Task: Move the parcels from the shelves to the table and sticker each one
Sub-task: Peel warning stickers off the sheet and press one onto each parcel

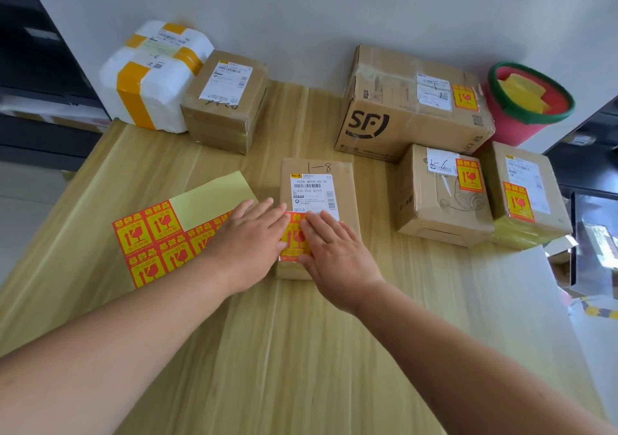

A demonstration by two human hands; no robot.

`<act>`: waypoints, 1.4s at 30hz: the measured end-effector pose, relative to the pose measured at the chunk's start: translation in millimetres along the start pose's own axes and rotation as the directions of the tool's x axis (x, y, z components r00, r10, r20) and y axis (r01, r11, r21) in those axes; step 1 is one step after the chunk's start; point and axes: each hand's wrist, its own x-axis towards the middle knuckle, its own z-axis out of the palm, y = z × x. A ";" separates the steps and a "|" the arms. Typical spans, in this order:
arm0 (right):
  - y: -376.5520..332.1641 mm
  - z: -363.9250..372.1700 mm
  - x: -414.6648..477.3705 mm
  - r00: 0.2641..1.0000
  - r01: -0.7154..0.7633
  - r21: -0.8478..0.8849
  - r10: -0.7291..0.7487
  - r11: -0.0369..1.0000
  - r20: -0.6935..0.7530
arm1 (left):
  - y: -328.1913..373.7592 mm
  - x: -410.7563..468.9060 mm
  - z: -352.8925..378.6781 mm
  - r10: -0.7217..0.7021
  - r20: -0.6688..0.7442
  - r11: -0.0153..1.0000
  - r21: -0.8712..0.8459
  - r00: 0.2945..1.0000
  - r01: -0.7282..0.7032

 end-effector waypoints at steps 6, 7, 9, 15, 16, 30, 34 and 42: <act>0.0 12.8 -14.4 0.991 -0.041 -0.019 0.038 0.999 -0.130 | 0.3 -16.1 3.2 0.050 0.003 0.999 -0.012 0.999 -0.050; 0.4 15.6 -16.7 0.992 -0.039 -0.010 0.038 0.999 -0.121 | 1.5 -18.4 2.7 0.053 0.035 0.998 -0.019 0.998 -0.052; 1.9 19.5 -18.6 0.990 -0.024 -0.009 0.023 1.000 -0.143 | 2.8 -19.9 1.4 0.057 0.054 0.998 -0.027 0.997 -0.055; 5.1 19.8 -21.6 0.991 -0.053 -0.005 0.052 0.999 -0.121 | 8.5 -21.6 -3.6 -0.086 0.043 0.981 -0.172 0.995 0.092; 7.4 20.9 -23.9 0.992 -0.054 -0.010 0.052 0.999 -0.114 | 9.9 -21.3 -2.8 -0.097 0.049 0.978 -0.179 0.994 0.105; 74.6 12.7 -20.5 0.975 -0.145 0.025 0.147 0.989 -0.167 | 53.8 54.3 -10.5 0.019 0.048 0.993 -0.116 0.999 -0.014; 100.4 5.3 -6.4 0.978 -0.158 0.023 0.160 0.987 -0.137 | 55.9 82.3 -8.9 0.002 0.038 0.995 -0.101 0.999 0.001; 132.6 -4.2 7.6 0.969 -0.225 -0.006 0.223 0.974 -0.108 | 68.8 122.3 -8.7 0.004 0.015 0.994 -0.108 1.000 -0.002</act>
